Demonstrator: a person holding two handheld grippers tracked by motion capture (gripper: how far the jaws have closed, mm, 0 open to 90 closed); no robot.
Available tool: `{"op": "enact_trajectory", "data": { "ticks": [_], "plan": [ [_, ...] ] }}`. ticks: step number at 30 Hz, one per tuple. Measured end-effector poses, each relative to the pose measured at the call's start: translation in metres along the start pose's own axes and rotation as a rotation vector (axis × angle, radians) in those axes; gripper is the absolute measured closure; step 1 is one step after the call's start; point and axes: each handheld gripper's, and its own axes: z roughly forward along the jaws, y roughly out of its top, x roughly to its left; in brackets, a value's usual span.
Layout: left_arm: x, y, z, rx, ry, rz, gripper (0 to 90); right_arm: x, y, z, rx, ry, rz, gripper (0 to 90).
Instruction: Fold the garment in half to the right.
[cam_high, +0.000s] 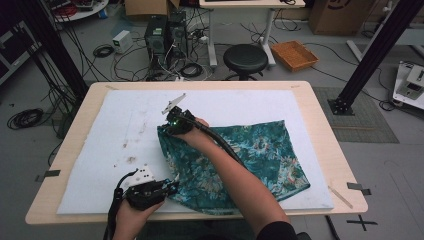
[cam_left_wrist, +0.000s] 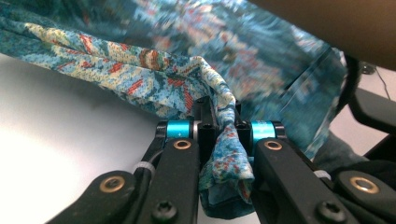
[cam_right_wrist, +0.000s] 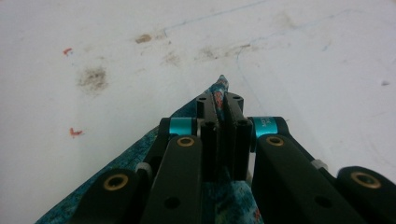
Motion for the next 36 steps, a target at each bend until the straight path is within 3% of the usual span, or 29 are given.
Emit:
{"op": "enact_trajectory", "data": {
  "ticks": [8, 20, 36],
  "plan": [
    [-0.01, 0.029, 0.013, 0.015, -0.042, 0.061, 85.4, -0.01, -0.003, -0.036, -0.063, -0.027, 0.007, 86.7],
    [-0.029, 0.071, 0.043, 0.049, -0.118, 0.147, 85.4, -0.028, -0.022, -0.093, -0.137, -0.084, 0.04, 86.7],
    [-0.057, 0.099, 0.098, 0.103, -0.19, 0.225, 85.4, -0.053, -0.065, -0.157, -0.167, -0.166, 0.092, 86.6]
  ]
}}
